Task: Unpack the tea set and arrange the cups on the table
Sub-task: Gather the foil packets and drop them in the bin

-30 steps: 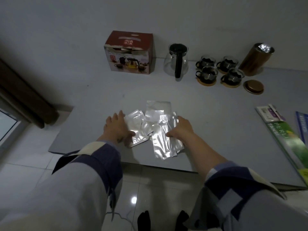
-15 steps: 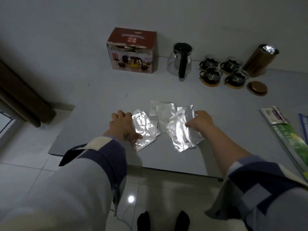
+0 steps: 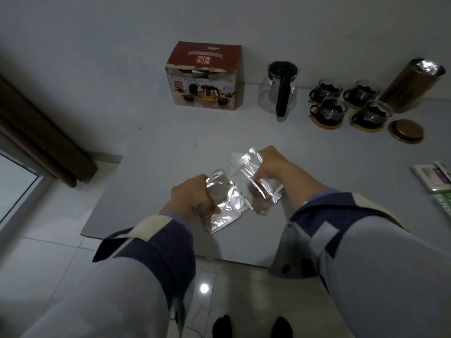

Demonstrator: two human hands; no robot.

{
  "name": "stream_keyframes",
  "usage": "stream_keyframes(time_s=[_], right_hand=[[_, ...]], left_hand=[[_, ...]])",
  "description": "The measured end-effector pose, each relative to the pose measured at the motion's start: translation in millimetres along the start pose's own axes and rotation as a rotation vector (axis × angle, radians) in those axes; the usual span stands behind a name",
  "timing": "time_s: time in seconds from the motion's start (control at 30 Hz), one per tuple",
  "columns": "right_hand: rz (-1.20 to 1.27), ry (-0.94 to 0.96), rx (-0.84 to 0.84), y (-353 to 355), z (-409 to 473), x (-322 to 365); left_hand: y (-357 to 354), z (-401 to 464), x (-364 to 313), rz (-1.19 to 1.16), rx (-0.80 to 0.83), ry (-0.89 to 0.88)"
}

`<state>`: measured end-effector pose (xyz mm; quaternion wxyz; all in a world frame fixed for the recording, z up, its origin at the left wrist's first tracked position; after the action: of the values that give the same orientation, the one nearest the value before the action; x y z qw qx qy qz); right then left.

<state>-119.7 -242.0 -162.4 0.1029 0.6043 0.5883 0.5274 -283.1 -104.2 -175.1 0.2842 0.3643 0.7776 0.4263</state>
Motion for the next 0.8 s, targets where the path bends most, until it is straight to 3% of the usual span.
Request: stream_keyframes(time_s=[0.27, 0.5, 0.57, 0.7, 0.8], right_hand=[[0.199, -0.21, -0.059, -9.7, -16.4, -25.1], [0.383, -0.326, -0.222, -0.6, -58.2, -65.9], [0.544, -0.331, -0.265, 13.7, -73.1, -80.3], [1.13, -0.328, -0.33, 48.3, -115.3, -111.7], [1.342, -0.272, -0.411, 78.3, -146.1, -126.8]], left_hand=[[1.5, -4.7, -1.5, -0.033, -0.019, 0.039], [-4.2, -11.7, -5.2, -0.266, 0.021, 0.002], [0.8, -16.0, -17.4, -0.374, -0.015, -0.011], [23.1, -27.3, -60.6, -0.603, -0.092, -0.067], [32.9, -36.4, -110.7, -0.78, -0.078, -0.113]])
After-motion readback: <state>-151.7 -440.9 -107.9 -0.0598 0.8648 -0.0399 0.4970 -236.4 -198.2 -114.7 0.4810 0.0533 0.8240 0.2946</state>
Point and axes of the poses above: each hand's wrist, its own z-axis towards the middle knuckle, its own y-axis out of the back of the hand, x = y × z, the point moved 3 cm from there along z, towards the middle knuckle, and after that the axes turned 10 degrees about z, right-handed, at the moved point
